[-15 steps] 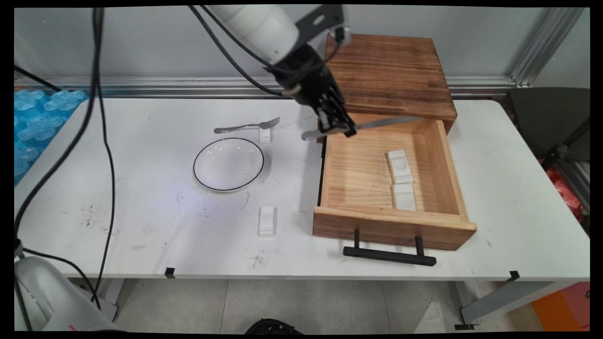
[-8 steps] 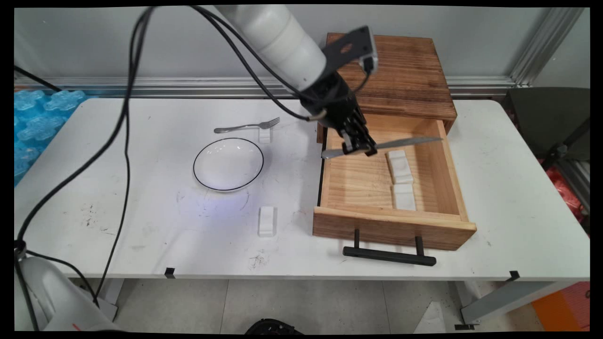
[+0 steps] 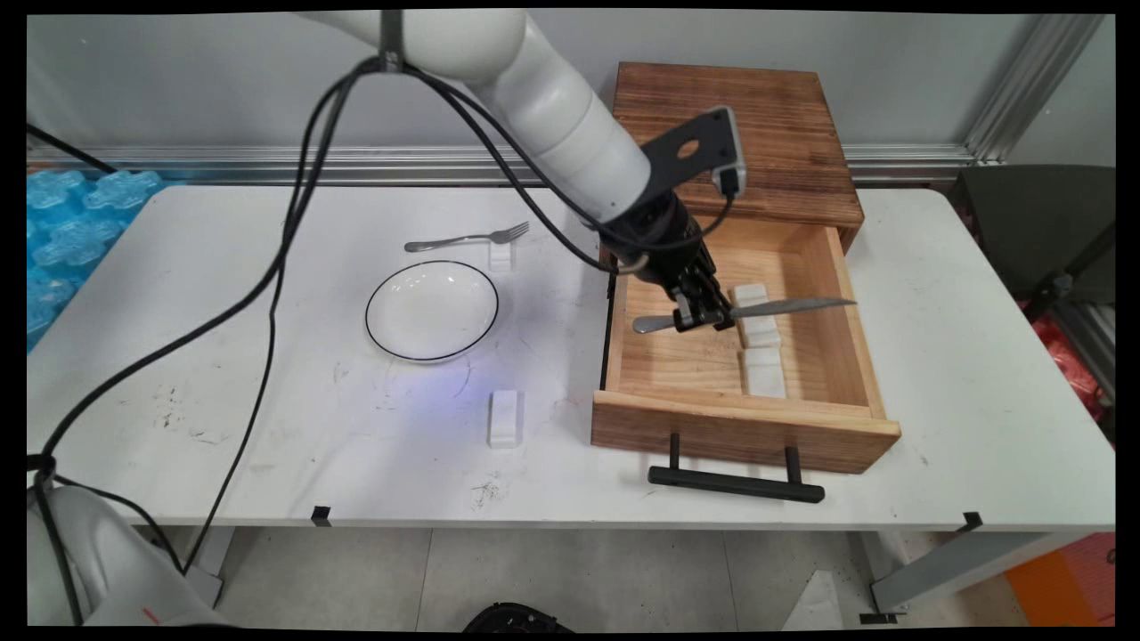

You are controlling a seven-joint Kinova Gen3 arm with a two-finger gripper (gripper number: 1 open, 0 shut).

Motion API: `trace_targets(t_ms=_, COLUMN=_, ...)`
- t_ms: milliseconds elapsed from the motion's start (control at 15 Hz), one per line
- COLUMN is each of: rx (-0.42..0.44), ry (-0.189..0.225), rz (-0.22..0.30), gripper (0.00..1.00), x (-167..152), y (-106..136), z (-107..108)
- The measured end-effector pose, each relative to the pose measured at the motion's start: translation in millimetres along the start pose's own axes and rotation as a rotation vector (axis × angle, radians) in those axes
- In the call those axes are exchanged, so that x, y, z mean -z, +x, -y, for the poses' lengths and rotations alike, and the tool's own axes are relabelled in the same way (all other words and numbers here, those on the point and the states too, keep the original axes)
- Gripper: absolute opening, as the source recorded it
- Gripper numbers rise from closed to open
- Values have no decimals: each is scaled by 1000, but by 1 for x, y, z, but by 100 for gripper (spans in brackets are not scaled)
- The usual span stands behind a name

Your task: Place the picked object into the drawer

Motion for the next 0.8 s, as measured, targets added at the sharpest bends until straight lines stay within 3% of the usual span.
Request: trace_targets(t_ms=800, rx=-14, ry=-14, rz=3, gripper=0, x=-57, y=-14, z=0)
